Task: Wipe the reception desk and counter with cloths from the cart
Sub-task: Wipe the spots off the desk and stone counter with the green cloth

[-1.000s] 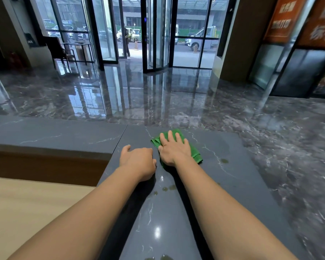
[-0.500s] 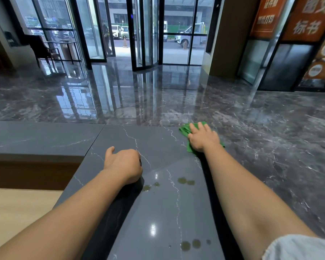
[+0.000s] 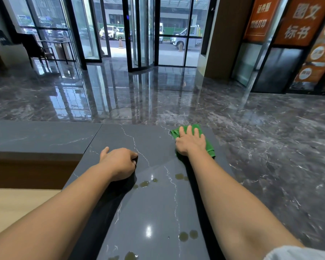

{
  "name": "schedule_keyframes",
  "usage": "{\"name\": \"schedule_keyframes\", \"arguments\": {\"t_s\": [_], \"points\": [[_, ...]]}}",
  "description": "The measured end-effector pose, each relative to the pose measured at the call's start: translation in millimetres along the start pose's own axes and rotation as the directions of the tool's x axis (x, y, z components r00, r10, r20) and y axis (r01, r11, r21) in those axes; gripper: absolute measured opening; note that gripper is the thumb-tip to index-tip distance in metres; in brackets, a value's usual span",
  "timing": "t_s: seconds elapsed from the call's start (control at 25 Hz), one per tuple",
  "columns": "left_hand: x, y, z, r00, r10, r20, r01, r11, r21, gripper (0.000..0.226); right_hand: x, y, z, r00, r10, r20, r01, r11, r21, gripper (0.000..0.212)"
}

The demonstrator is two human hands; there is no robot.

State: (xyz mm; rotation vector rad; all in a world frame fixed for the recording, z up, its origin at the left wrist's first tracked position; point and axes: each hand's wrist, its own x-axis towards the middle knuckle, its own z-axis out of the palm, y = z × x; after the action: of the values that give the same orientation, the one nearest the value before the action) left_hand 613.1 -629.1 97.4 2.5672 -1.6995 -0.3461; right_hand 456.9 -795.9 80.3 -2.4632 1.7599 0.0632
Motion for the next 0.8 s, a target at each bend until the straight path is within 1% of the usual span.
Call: {"name": "schedule_keyframes", "arguments": {"t_s": [0.12,0.24,0.36,0.44,0.56,0.68,0.8], "points": [[-2.7,-2.1,1.1,1.000,0.002,-0.006,-0.002,1.000,0.016,0.020,-22.4,-50.0,2.6,0.991,-0.128,0.028,0.128,0.992,0.013,0.059],[-3.4,0.4,0.4,1.000,-0.004,-0.015,0.004,0.998,0.061,0.038,-42.3,-88.4,3.9,0.966,-0.251,0.065,0.251,0.968,0.015,0.061],[-3.0,5.9,-0.8,1.000,-0.007,-0.014,0.008,0.994,0.111,0.041,-45.2,-85.0,2.8,0.941,-0.333,0.065,0.336,0.940,-0.050,0.061],[-2.1,8.3,-2.0,1.000,-0.013,-0.013,0.014,0.990,0.142,0.042,-42.4,-66.2,3.0,0.935,-0.350,0.056,0.353,0.935,-0.044,0.057],[-1.4,10.3,-4.5,1.000,-0.030,-0.010,0.031,0.987,0.158,0.043,-39.3,-30.4,2.7,0.961,-0.276,0.034,0.275,0.961,0.034,0.056],[1.1,12.0,-7.3,0.999,-0.029,-0.014,0.031,0.987,0.160,0.043,-39.5,11.8,-0.4,0.991,-0.136,0.008,0.135,0.989,0.060,0.055],[1.2,11.2,-7.4,1.000,-0.022,-0.008,0.023,0.989,0.144,0.039,-41.2,50.1,-1.8,1.000,-0.005,0.004,0.005,0.998,0.070,0.056]]}}
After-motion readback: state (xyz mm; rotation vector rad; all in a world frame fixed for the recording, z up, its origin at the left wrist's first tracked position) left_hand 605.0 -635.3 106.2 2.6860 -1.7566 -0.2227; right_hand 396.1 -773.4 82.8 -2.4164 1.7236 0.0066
